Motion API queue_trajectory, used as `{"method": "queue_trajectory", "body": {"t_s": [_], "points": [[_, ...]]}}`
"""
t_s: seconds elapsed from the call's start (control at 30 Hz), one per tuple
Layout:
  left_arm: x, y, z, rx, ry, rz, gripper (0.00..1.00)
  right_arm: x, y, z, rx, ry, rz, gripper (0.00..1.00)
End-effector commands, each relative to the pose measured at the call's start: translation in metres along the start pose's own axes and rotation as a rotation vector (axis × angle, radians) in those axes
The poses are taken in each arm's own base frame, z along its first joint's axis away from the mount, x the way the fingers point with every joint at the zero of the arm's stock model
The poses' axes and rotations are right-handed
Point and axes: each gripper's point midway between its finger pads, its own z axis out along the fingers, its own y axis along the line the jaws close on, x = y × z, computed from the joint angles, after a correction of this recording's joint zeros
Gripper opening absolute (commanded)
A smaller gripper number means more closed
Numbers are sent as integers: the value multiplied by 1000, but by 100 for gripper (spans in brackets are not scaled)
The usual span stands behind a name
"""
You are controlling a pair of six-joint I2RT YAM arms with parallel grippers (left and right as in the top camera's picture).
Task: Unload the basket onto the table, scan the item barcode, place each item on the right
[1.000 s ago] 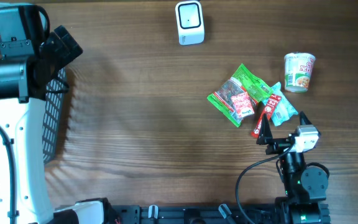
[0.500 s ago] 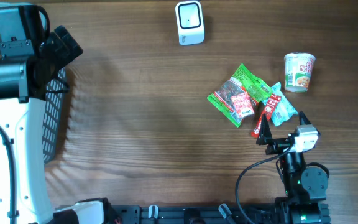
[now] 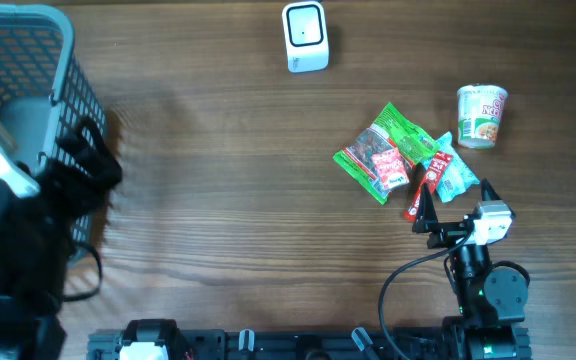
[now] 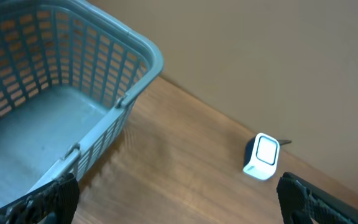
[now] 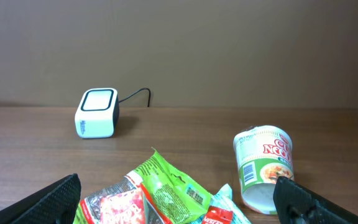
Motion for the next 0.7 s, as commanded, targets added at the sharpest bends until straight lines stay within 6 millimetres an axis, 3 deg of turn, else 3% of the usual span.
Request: {"method": "queue_trajectory", "body": {"t_s": [0.0,0.07,0.13,0.23,0.33,0.47,0.67], "points": [[77,39,14,-72,119,42,100,-2,3,0,-19,-10,-17,100],[120,66,15,-106,152,43,100,-2,3,0,-19,-10,-18,99],[135,78,17,-99,101,19,100,-2,3,0,-19,-10,-18,100],[112,60,22,71,-157,-50,100,-2,3,0,-19,-10,-17,100],[79,32,8,308,-451,-93,100,-2,3,0,-19,-10,-17,100],[78,23,-4,492,-690,-95,100,-2,3,0,-19,-10,-17,100],[139,34,59,473,-542,-73,100,-2,3,0,-19,-10,-17,100]]}}
